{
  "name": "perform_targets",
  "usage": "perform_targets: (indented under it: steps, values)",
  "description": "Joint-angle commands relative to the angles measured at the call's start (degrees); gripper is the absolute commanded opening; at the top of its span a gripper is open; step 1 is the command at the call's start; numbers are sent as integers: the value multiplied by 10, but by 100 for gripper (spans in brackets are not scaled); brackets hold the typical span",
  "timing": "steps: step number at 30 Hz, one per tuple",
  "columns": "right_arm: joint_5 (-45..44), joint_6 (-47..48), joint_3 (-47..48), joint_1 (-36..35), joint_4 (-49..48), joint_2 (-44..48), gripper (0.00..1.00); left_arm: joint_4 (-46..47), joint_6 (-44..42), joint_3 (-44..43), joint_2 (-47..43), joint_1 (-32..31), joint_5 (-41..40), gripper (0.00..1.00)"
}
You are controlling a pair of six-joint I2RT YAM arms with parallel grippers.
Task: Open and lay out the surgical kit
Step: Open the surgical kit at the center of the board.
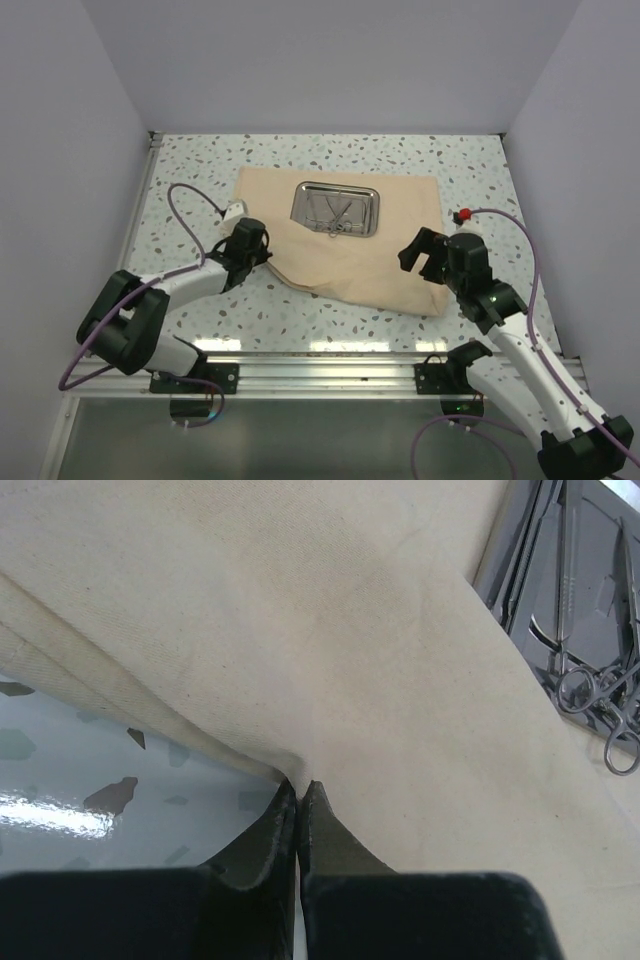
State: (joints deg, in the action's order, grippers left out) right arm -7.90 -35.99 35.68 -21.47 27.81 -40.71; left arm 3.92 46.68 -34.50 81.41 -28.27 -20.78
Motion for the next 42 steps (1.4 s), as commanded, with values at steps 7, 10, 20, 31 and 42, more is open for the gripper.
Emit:
perform_targets:
  steps: [7, 10, 20, 31, 42]
  values:
    - [4, 7, 6, 1, -11, 3, 98, 53, -10, 0, 31, -3, 53, 10]
    - [3, 7, 5, 0, -12, 2, 98, 59, -10, 0, 36, -3, 62, 18]
    - [4, 7, 3, 1, -19, -5, 99, 54, -11, -12, 22, -3, 71, 22]
    - [10, 8, 3, 1, -28, -13, 98, 32, -21, -45, 9, -3, 85, 23]
    - [10, 8, 4, 0, -31, -18, 98, 30, -25, -63, 7, -3, 111, 24]
